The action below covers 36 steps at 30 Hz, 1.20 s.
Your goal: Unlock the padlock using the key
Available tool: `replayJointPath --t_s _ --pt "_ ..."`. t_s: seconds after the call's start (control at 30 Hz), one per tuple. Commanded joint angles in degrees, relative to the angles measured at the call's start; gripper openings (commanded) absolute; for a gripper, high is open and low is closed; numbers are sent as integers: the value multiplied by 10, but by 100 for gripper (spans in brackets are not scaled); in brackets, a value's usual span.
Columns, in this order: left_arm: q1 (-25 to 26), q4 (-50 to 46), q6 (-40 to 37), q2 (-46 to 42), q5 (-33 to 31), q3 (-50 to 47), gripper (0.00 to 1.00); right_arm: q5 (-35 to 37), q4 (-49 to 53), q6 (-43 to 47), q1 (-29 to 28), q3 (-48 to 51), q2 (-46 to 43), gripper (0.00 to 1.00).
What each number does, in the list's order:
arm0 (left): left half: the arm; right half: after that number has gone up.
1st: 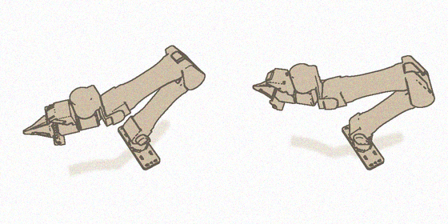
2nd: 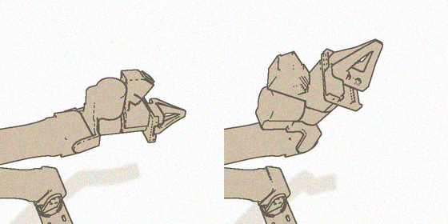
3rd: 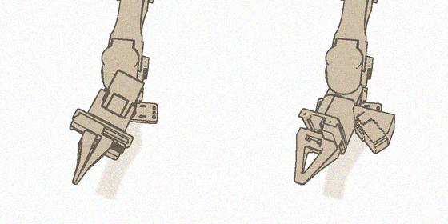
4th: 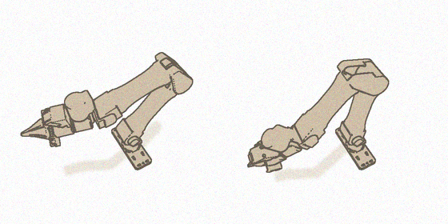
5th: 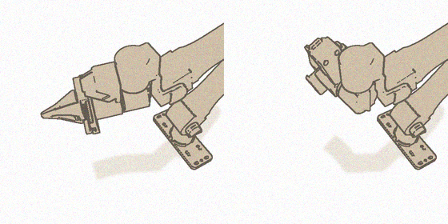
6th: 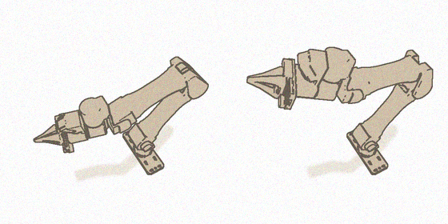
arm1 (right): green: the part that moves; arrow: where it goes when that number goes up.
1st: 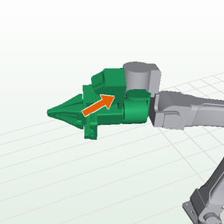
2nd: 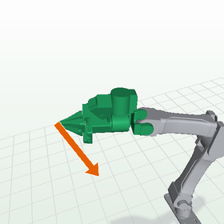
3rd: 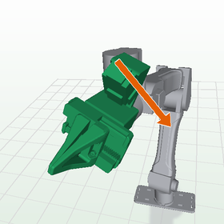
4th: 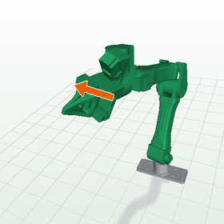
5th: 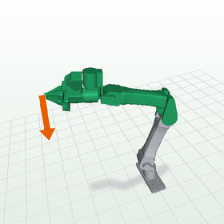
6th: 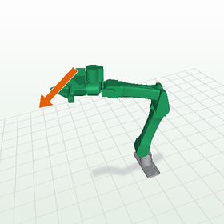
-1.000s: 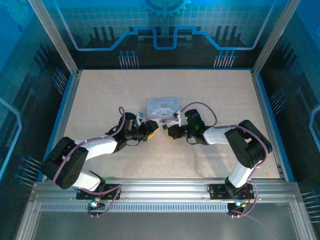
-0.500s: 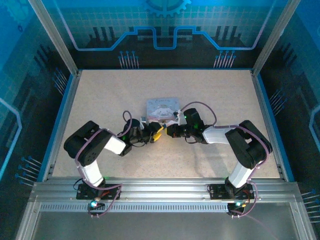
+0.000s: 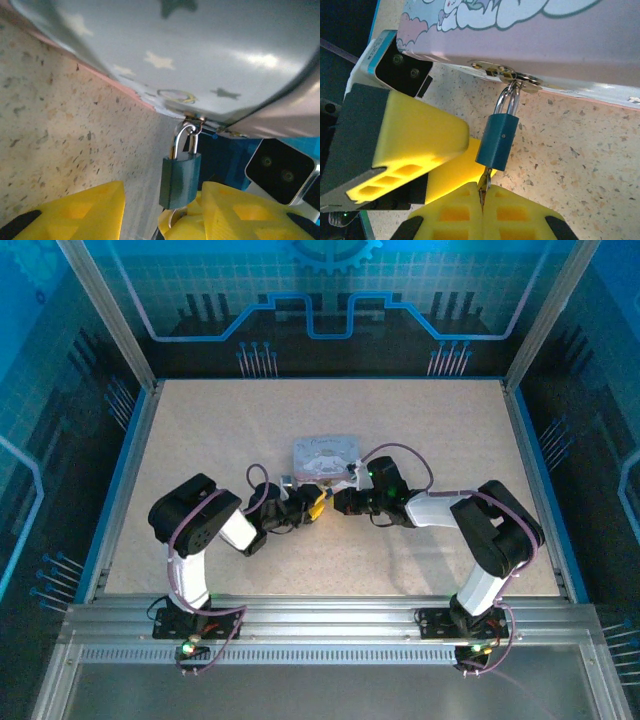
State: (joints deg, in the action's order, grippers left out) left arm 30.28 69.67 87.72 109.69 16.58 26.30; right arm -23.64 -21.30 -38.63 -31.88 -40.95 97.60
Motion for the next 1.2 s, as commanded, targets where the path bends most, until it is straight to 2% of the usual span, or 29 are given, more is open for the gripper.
replayJointPath --t_s 0.0,0.27,0.53,0.83,0.97,1.0,1.07,1.17 --pt "2 66 15 15 -20 7 45 -13 12 -5 -10 -15 -1 0" --pt "2 52 19 26 -10 33 44 -15 10 -5 -10 -14 -1 0" --pt "2 42 19 28 -12 45 38 -18 10 -6 -10 -17 3 0" --pt "2 45 17 31 -16 51 24 -28 2 -19 -9 -17 6 0" --pt "2 40 12 26 -15 51 14 -31 -2 -23 -8 -14 4 0" --pt "2 40 11 25 -15 51 11 -32 -2 -23 -8 -13 3 1" --pt "2 42 14 24 -15 50 5 -36 6 -18 -4 -12 -2 11" --pt "2 34 5 14 -16 49 5 -37 44 12 4 -11 -19 23"
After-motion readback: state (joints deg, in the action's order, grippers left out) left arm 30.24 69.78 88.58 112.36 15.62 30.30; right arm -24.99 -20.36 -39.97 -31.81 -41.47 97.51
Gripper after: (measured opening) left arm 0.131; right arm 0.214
